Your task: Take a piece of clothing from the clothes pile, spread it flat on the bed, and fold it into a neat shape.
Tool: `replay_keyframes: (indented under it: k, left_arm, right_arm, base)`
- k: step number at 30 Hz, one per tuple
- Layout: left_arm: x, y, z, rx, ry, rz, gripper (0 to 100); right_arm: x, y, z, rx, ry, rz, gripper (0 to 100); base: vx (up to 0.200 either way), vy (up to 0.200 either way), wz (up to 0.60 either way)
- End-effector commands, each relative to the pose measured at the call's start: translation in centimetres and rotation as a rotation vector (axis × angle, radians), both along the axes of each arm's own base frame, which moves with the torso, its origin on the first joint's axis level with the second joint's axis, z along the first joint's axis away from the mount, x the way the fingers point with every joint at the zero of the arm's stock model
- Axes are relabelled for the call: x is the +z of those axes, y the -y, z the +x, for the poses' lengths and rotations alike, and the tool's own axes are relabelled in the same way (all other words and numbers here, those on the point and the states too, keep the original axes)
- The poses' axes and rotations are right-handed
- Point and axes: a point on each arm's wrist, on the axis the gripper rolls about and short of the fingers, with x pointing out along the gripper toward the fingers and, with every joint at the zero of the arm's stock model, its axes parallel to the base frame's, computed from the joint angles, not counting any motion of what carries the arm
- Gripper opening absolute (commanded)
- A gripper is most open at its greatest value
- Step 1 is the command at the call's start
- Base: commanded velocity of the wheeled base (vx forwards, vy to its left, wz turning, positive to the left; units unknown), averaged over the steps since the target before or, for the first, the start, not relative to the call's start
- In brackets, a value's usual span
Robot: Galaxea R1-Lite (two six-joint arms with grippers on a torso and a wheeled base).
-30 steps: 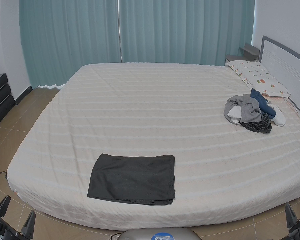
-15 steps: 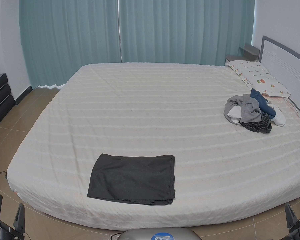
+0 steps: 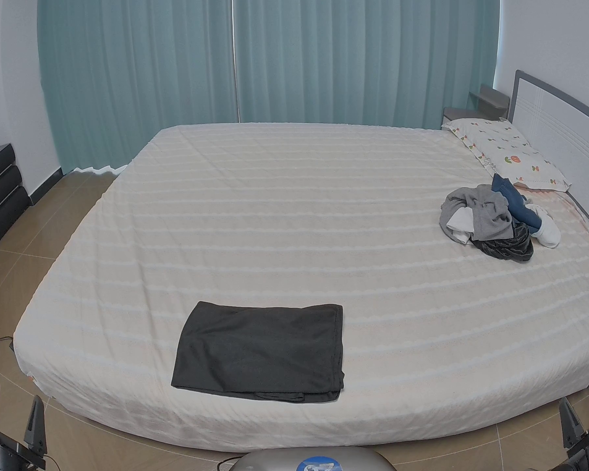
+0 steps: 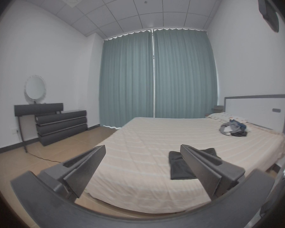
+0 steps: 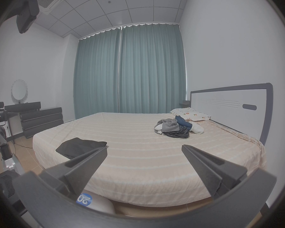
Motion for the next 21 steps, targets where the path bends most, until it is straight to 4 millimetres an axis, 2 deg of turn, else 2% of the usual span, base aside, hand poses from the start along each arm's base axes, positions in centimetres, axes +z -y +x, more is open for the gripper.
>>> replay_keyframes:
  k: [1,11,21]
  left_arm:
    - [-0.56,0.35,0.01,-0.159,-0.004,-0.056,100]
    - [-0.78,0.33,0.02,-0.148,-0.028,0.010,100]
    - [-0.79,0.31,0.02,-0.136,-0.025,-0.041,100]
  right_arm:
    - [-0.53,0.00,0.01,0.003,-0.002,0.002,100]
    - [-0.53,0.00,0.01,0.003,-0.002,0.002,100]
    - [-0.53,0.00,0.01,-0.002,-0.002,0.003,100]
  base:
    - [0.000,0.000,0.00]
    - [0.000,0.000,0.00]
    - [0.000,0.000,0.00]
